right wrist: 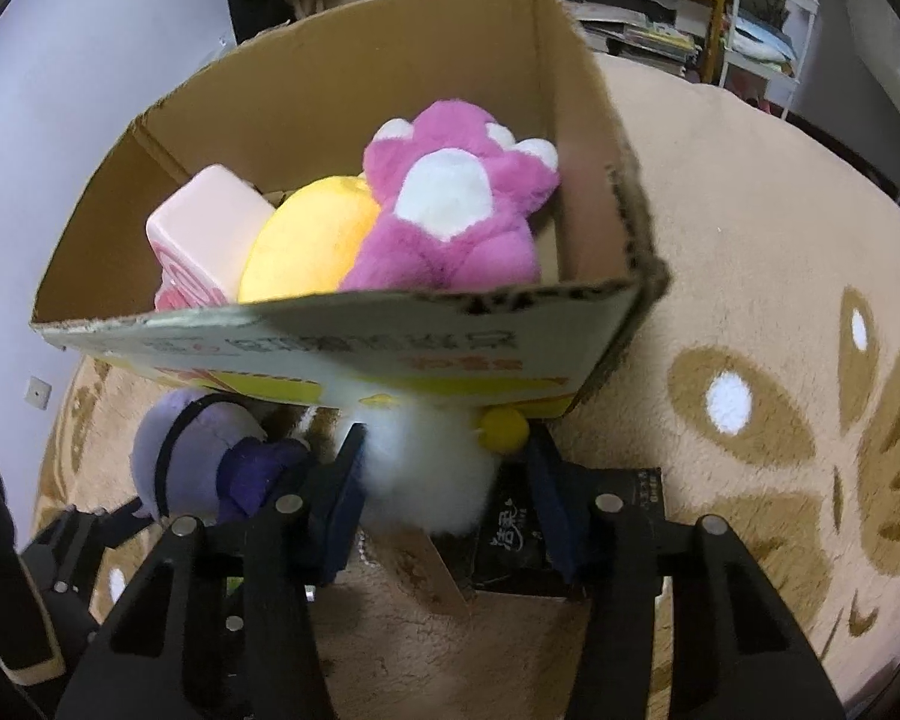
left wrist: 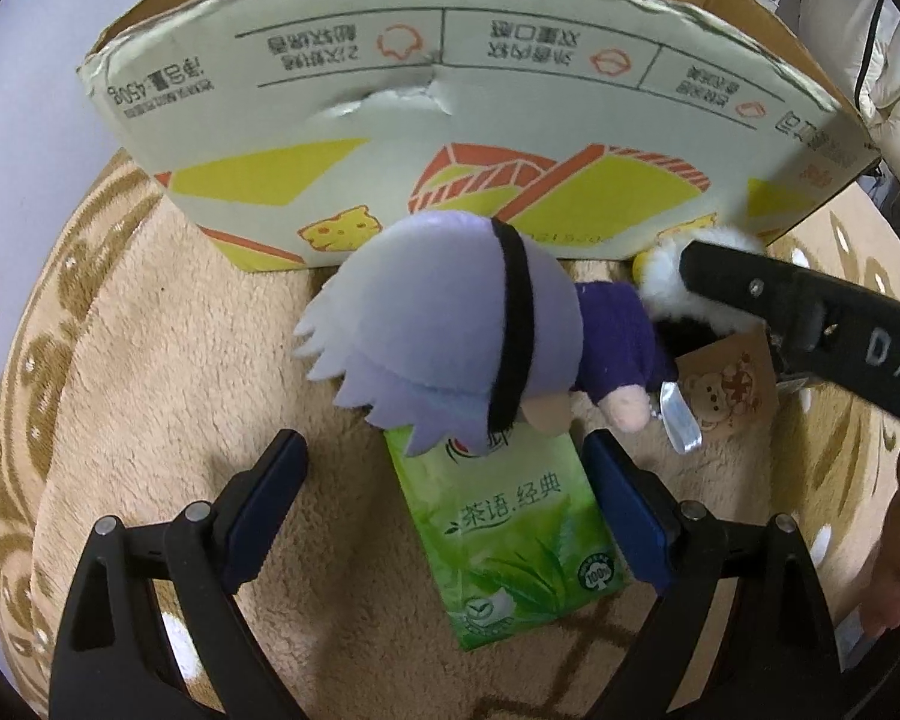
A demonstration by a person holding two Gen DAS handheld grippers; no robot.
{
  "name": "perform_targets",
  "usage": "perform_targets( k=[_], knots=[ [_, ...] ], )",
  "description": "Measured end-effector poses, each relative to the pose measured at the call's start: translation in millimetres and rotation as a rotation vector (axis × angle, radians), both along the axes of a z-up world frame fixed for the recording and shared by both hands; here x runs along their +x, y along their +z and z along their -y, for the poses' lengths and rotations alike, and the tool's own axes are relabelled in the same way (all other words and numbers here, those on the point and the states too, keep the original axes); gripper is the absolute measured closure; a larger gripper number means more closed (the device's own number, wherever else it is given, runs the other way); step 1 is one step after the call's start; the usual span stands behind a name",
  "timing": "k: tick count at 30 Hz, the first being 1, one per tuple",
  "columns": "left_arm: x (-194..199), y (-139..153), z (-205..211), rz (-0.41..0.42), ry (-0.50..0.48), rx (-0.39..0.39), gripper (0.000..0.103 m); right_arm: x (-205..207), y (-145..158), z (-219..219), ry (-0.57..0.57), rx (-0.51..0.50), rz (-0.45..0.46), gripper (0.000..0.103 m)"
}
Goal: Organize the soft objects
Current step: 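Lower the left gripper onto the green tissue pack while the right lowers onto the white pompom chick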
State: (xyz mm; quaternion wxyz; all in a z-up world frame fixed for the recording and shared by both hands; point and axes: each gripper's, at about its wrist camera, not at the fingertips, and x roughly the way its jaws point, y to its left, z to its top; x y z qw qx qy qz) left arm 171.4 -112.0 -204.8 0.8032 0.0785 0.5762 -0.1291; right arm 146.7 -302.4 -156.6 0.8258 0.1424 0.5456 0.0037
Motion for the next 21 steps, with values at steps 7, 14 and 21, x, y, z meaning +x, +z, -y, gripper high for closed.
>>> perform_targets(
  k=[7,14,21],
  knots=[
    [-5.7,-6.9,2.9,-0.008,0.004,0.005,0.016,-1.3,0.6,-2.0,0.051,0.041,-0.005,0.060],
    [-6.4,-6.3,0.0,-0.011,0.006,0.006,0.020,4.4,-9.2,-7.9,0.075,0.069,-0.024,0.061],
    [-13.2,-3.8,-2.7,-0.008,0.004,0.012,0.029,15.1,-18.8,-0.4,0.064,0.094,-0.039,0.073]
  ],
)
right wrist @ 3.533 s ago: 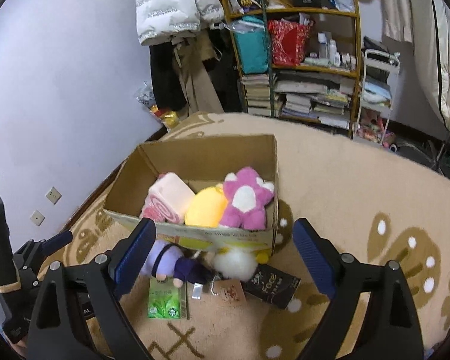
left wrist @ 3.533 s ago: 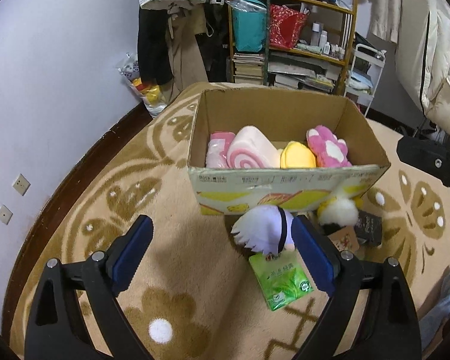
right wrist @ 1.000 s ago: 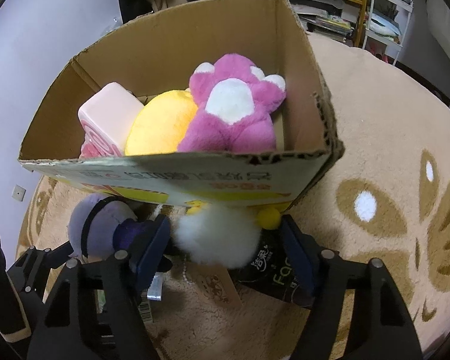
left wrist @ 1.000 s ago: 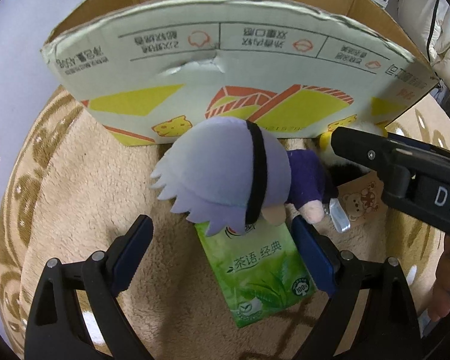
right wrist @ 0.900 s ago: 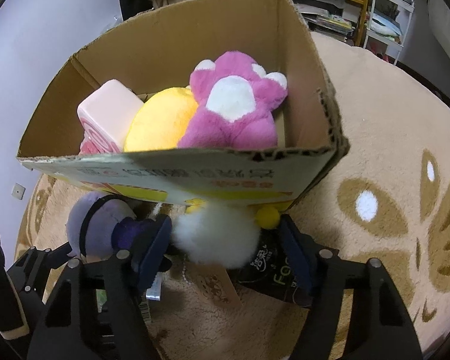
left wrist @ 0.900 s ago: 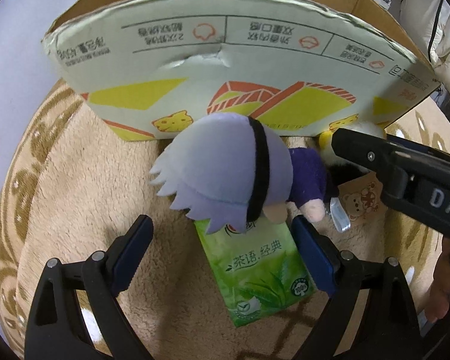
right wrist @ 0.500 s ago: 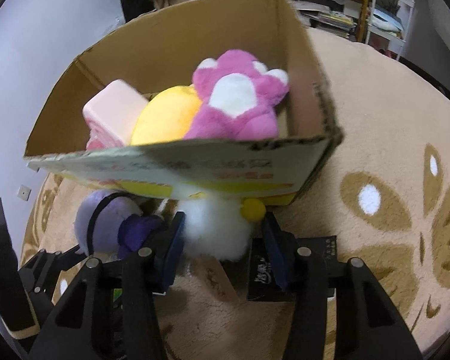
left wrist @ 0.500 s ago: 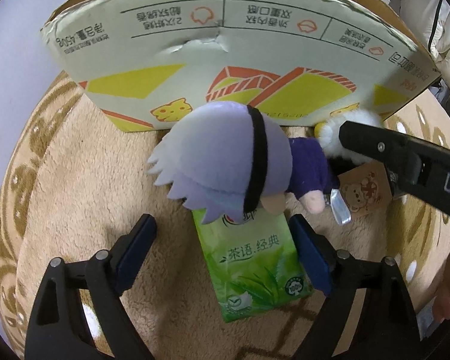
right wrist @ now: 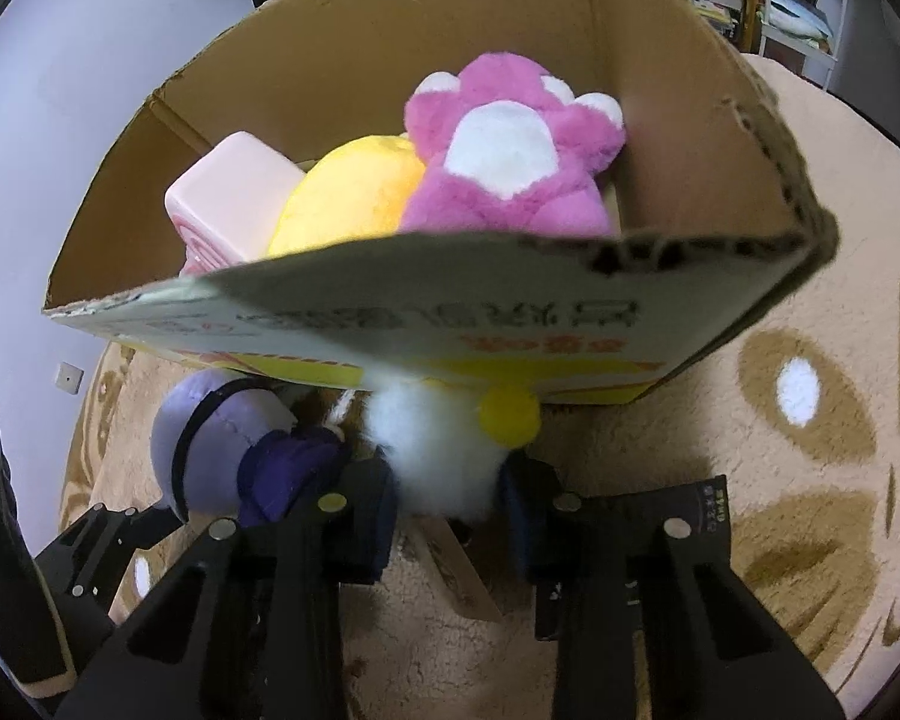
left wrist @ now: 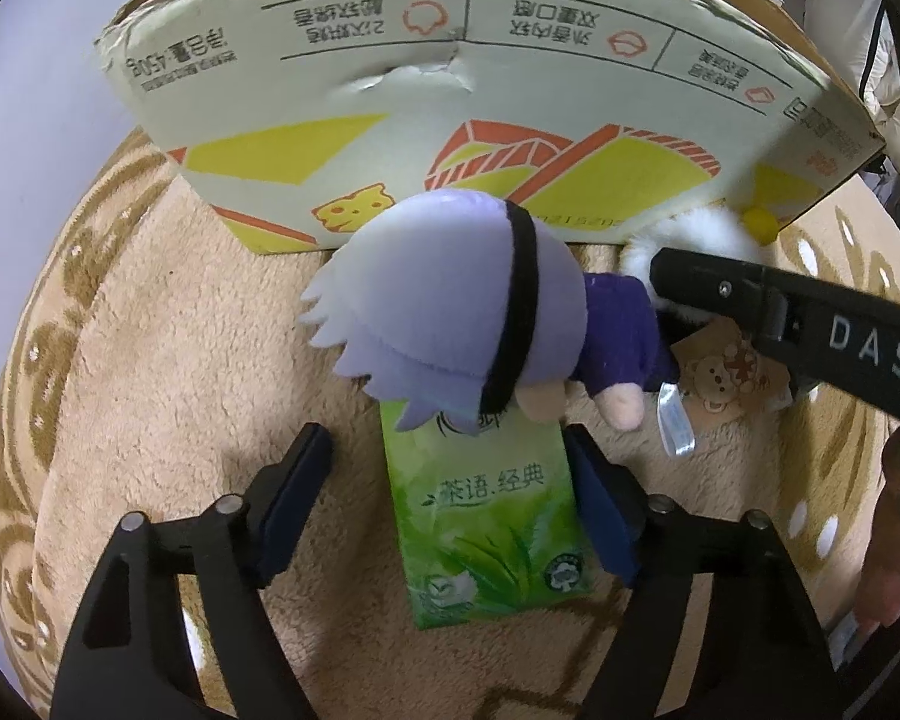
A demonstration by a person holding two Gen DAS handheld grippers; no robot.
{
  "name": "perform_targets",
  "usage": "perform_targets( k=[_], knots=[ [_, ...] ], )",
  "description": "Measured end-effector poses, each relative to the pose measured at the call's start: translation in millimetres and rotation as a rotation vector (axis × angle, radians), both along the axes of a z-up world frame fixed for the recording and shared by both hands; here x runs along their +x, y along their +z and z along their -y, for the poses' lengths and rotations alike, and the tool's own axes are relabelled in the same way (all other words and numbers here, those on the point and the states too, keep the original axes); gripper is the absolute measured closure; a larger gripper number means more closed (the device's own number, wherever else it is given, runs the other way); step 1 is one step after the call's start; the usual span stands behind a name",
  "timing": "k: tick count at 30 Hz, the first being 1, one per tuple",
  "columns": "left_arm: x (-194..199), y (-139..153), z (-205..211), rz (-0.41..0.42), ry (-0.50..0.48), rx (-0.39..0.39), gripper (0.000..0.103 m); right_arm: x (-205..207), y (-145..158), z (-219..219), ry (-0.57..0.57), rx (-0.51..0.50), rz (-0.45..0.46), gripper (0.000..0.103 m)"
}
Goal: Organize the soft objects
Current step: 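Lower the left gripper onto the green tissue pack while the right lowers onto the white pompom chick, then close and lift the left gripper with the green pack while the right lifts the pompom chick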
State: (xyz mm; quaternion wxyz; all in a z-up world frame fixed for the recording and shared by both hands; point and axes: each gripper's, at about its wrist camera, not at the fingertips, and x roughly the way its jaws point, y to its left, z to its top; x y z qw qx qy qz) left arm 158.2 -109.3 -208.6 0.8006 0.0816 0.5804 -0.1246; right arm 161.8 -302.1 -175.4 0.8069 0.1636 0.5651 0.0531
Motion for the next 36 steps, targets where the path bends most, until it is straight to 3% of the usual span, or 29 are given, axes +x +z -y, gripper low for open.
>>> perform_targets(
  k=[5,8,14,18,25,31,36],
  knots=[
    [-14.9,5.4,-5.2,0.008,-0.008,0.000,0.039,-8.8,8.5,-6.8,0.012,0.004,0.010,0.073],
    [-24.3,9.3,-7.3,0.005,-0.013,-0.012,0.051,-12.4,13.8,-8.7,0.015,0.011,0.022,0.073],
    [-44.1,22.9,-13.8,0.044,-0.009,-0.012,0.052,-26.4,34.1,-7.7,0.005,0.023,0.069,0.073],
    [-60.6,42.5,-19.5,0.123,0.003,-0.007,0.052,-35.6,51.1,-6.4,-0.007,0.013,0.109,0.073],
    [-85.5,70.6,-32.2,0.197,0.050,-0.016,0.052,-55.8,96.2,1.8,-0.020,-0.007,0.222,0.073],
    [-92.6,109.8,-38.8,0.329,0.090,-0.042,0.052,-71.9,135.5,1.8,-0.023,-0.023,0.346,0.073],
    [-73.5,129.6,-44.4,0.408,0.110,-0.067,0.052,-84.4,165.5,4.8,-0.031,-0.032,0.456,0.073]
  ],
)
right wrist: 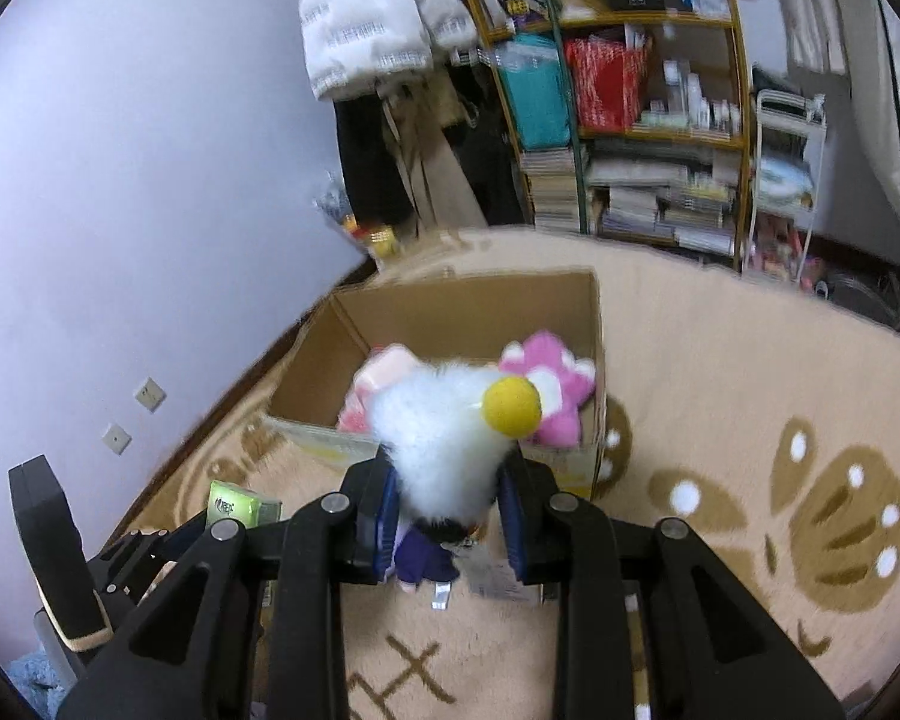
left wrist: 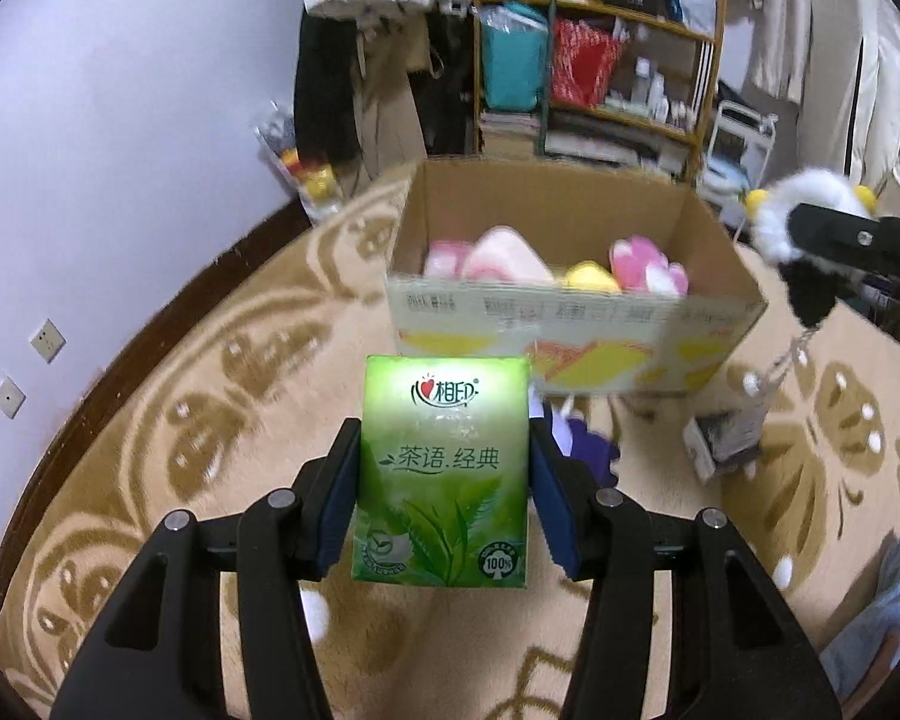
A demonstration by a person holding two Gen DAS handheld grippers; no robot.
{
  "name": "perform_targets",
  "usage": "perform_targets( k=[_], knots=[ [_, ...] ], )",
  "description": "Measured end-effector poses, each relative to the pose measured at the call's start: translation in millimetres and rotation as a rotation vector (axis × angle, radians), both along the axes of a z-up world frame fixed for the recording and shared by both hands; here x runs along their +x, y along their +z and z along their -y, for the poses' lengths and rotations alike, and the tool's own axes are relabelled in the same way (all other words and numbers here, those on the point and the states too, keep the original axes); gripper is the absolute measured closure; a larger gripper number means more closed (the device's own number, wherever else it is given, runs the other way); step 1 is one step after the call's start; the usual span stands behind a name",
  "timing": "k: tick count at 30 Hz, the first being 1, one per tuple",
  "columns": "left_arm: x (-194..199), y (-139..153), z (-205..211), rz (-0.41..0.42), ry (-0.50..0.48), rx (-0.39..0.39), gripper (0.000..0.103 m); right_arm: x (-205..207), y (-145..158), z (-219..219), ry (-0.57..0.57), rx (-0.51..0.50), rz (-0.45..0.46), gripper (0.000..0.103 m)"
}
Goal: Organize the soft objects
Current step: 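Close and lift the left gripper with the green pack while the right lifts the pompom chick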
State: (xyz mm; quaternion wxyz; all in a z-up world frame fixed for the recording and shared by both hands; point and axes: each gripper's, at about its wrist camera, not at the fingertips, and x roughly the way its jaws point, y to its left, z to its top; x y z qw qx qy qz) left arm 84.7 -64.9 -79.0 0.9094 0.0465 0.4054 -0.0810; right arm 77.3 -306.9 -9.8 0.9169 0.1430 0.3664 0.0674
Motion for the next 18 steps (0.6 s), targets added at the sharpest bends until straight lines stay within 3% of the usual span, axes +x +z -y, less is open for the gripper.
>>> perform_targets(
  k=[6,18],
  knots=[
    [11.4,21.8,-8.4,0.060,0.000,0.025,0.052,-9.0,31.2,0.2,-0.021,-0.041,0.111,0.073],
    [38.0,84.4,-15.1,0.212,0.003,0.019,0.052,-0.8,59.7,9.0,-0.050,-0.061,0.184,0.073]
  ],
)
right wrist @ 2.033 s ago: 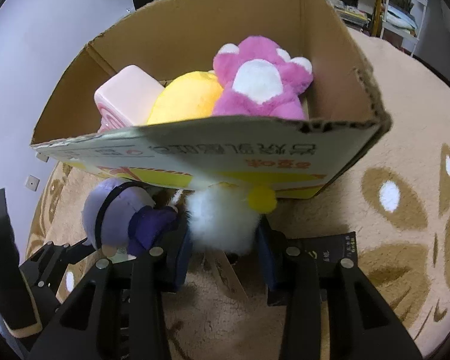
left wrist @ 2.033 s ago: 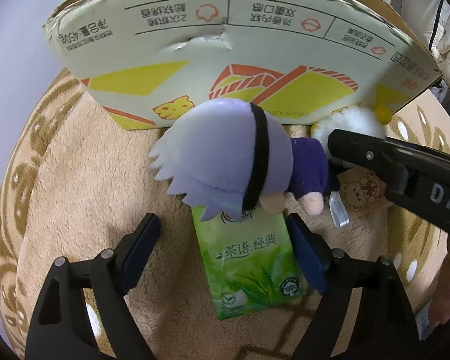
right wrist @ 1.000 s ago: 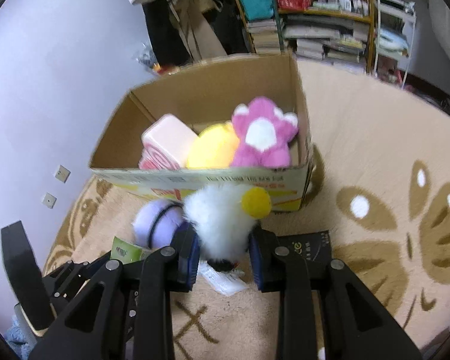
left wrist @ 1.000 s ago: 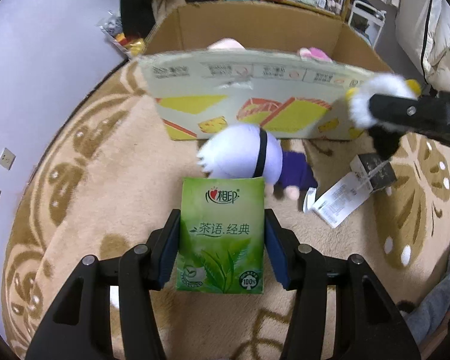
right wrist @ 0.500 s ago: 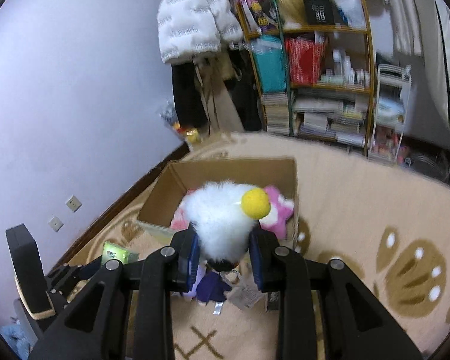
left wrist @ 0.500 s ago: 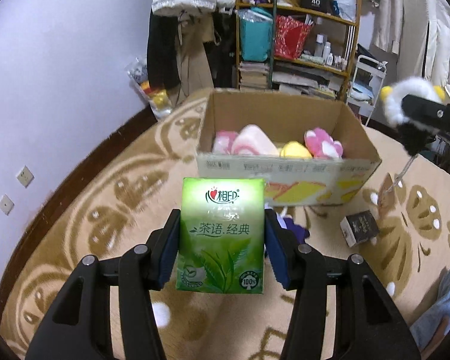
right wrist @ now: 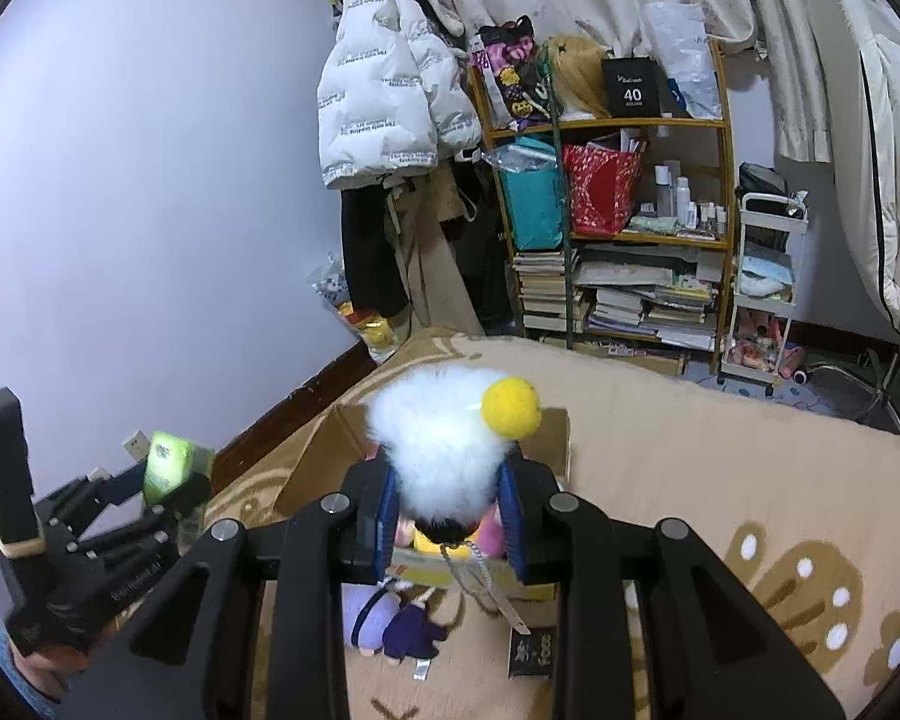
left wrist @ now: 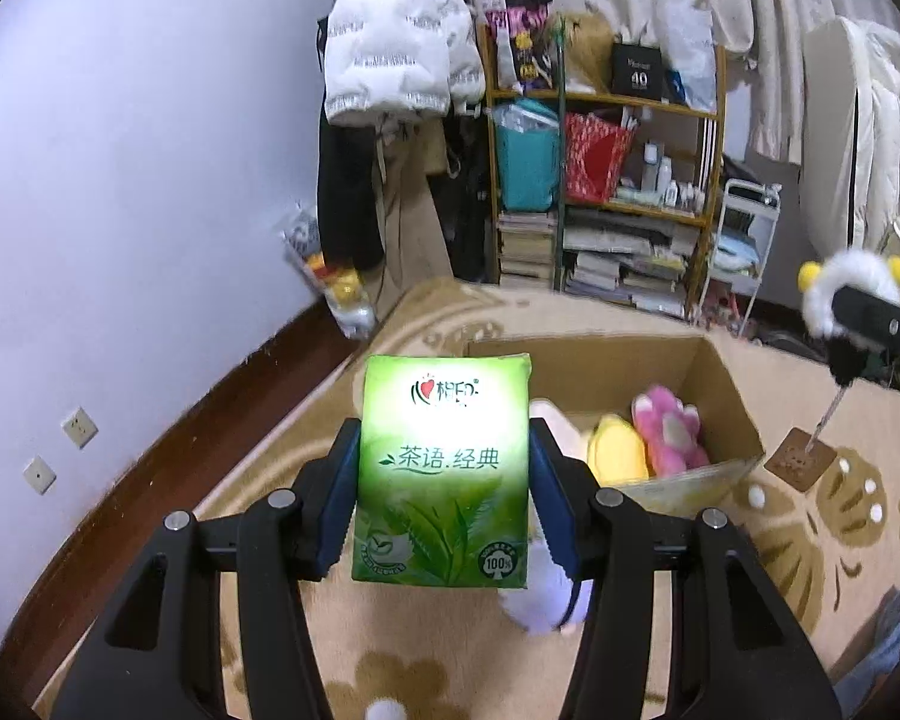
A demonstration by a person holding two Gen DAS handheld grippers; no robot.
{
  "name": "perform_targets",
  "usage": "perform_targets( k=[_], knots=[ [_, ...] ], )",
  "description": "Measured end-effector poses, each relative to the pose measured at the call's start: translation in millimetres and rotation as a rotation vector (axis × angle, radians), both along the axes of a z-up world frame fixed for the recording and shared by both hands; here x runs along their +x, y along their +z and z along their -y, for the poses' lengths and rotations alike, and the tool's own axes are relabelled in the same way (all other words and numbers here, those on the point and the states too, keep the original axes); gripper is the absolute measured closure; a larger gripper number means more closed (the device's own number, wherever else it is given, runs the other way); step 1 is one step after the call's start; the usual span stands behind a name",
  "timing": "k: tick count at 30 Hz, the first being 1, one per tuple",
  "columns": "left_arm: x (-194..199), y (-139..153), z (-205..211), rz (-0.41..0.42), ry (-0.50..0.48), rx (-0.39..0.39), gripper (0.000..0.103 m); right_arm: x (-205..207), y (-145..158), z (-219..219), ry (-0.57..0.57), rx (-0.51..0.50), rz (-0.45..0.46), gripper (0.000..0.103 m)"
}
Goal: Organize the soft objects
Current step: 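Close and lift the left gripper with the green pack while the right lifts the pompom chick, then carry the green pack into the box with the left gripper while the right drops the chick in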
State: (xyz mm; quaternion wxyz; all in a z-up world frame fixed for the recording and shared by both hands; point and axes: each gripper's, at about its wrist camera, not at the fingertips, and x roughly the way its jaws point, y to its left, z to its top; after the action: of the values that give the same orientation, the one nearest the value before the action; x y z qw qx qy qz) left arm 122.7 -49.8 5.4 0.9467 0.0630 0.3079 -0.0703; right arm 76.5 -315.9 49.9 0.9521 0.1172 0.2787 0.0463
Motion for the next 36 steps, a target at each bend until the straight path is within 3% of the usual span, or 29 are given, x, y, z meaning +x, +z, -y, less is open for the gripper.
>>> perform_targets(
  k=[7,11,16,24,31,36],
  knots=[
    [28.9,3.2,2.7,0.013,-0.003,-0.018,0.051,23.3,3.0,4.3,-0.006,-0.031,0.020,0.073],
    [41.3,-5.2,11.5,0.006,-0.017,-0.003,0.051,40.6,-2.4,5.2,0.001,-0.063,0.016,0.073],
    [61.8,-22.5,18.9,-0.026,-0.047,-0.044,0.051,63.4,-14.2,9.0,0.026,-0.078,-0.005,0.073],
    [84.6,-45.9,29.2,-0.082,-0.071,-0.071,0.051,81.4,-43.2,15.6,0.038,-0.030,-0.054,0.073],
    [90.3,-64.3,35.9,-0.123,-0.075,-0.050,0.051,88.8,-65.4,12.8,0.062,-0.008,-0.116,0.072],
    [90.6,-67.8,38.1,-0.122,-0.076,-0.047,0.046,89.4,-76.3,12.6,0.061,-0.003,-0.162,0.071]
  ],
)
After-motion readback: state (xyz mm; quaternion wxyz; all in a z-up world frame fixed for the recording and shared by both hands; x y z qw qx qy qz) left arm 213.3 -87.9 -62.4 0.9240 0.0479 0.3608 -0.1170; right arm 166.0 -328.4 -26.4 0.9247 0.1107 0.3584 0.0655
